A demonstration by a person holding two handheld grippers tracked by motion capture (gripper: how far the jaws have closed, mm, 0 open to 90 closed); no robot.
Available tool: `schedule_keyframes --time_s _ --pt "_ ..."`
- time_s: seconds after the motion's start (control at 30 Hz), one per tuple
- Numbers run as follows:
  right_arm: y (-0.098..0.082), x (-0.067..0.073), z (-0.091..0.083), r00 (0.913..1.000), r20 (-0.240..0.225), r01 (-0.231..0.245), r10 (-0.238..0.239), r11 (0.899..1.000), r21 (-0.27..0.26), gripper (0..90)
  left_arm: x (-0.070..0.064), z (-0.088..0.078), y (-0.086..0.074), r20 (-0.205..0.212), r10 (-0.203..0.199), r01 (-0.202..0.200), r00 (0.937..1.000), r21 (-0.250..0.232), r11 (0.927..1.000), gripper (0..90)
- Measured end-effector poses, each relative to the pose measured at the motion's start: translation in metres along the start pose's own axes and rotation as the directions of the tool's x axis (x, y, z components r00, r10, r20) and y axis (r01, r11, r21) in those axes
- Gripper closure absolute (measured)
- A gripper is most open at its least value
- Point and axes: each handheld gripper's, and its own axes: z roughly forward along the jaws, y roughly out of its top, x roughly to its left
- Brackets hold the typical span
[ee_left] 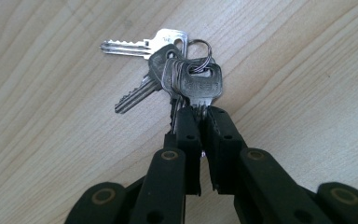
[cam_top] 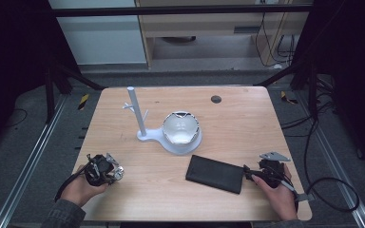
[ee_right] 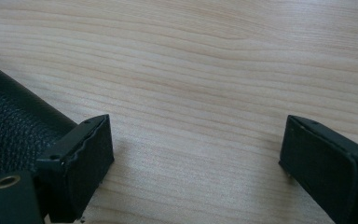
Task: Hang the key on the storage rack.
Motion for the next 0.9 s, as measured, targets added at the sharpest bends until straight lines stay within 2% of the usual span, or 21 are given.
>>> schedule_keyframes --time_s 0.07,0.2,0.3,0.47,0.5,0.57,0.77,0.9 --pt "0.0 0.0 0.0 1.0 0.0 0.0 0.0 1.0 0.0 9.5 0.0 -0.002 0.0 -0.004 0.0 0.0 1.0 -0.004 1.0 83.8" --pt "0.0 0.0 0.0 1.0 0.0 0.0 0.0 1.0 0.0 9.5 0.0 0.001 -0.001 -0.008 0.026 -0.026 0.9996 0.033 0.9991 83.8" --pt "0.0 0.0 0.0 1.0 0.0 0.001 -0.001 1.0 0.0 9.6 0.0 -0.001 0.0 -0.002 0.016 -0.015 0.9999 0.011 0.9998 83.8" --pt "0.0 0.0 0.0 1.0 0.001 -0.001 0.001 1.0 0.0 9.6 0.0 -0.011 0.002 -0.002 0.025 -0.025 0.9997 -0.007 0.9997 84.0" --pt "0.0 0.0 0.0 1.0 0.001 0.0 0.0 1.0 0.0 9.6 0.0 -0.014 0.002 0.012 0.021 -0.021 0.9997 -0.024 0.9995 89.4" --pt "0.0 0.0 0.0 1.0 0.001 0.0 0.0 1.0 0.001 9.6 0.002 -0.02 0.003 0.007 0.016 -0.016 0.9998 -0.039 0.9991 90.0" --pt "0.0 0.0 0.0 1.0 0.001 0.001 -0.001 1.0 0.001 9.6 0.006 -0.02 0.003 0.011 0.018 -0.017 0.9998 -0.022 0.9996 90.0" --pt "0.0 0.0 0.0 1.0 0.0 0.001 -0.001 1.0 0.0 9.6 0.006 -0.021 0.004 0.028 0.021 -0.02 0.9994 -0.023 0.9995 90.0"
